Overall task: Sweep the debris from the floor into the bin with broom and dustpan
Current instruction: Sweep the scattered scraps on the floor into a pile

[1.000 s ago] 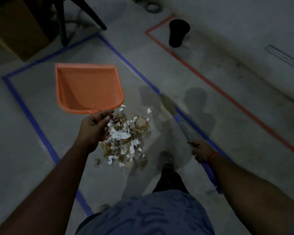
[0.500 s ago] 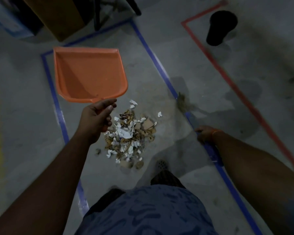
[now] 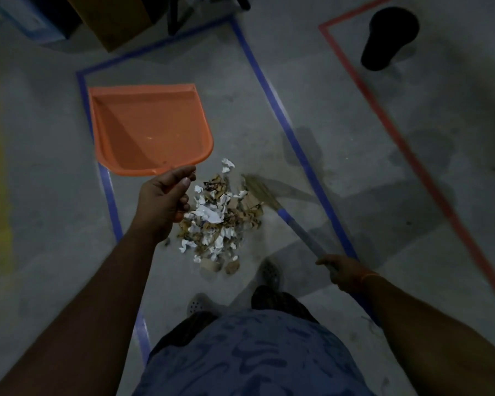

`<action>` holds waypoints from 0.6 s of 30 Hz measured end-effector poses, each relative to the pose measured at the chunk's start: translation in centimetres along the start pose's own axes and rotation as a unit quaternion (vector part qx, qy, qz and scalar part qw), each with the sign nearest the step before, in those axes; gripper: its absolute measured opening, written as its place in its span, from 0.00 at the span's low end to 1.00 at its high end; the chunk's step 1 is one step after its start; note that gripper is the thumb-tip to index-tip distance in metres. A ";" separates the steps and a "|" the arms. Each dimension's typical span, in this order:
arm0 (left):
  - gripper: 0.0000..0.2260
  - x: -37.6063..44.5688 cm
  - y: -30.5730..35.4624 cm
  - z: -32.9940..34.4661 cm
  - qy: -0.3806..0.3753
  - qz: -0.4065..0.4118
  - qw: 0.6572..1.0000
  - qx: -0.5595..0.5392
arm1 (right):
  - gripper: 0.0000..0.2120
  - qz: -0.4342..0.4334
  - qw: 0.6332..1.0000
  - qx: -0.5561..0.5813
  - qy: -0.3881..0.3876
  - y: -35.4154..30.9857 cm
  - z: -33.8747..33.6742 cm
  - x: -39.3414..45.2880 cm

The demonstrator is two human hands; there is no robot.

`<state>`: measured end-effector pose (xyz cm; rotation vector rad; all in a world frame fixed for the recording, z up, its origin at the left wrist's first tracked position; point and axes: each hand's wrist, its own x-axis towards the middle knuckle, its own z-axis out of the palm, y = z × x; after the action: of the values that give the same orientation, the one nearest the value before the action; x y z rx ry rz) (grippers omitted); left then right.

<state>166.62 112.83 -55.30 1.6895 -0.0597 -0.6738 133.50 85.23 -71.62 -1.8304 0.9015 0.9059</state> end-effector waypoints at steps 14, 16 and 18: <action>0.12 -7.5 -2.1 -12.7 0.056 0.032 0.997 -0.046 | 0.24 -0.095 0.992 0.079 0.028 -9.3 10.1 -2.8; 0.12 -9.3 -2.8 -16.3 0.066 0.040 0.996 -0.044 | 0.24 -0.111 0.991 0.069 0.023 -12.2 12.9 -3.2; 0.12 -11.3 -3.7 -20.1 0.079 0.043 0.995 -0.047 | 0.24 -0.128 0.991 0.047 0.017 -15.1 15.9 -3.6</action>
<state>165.32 135.98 -52.65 1.6341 0.0110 -0.4703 141.21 105.83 -68.36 -1.8336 0.6983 0.6625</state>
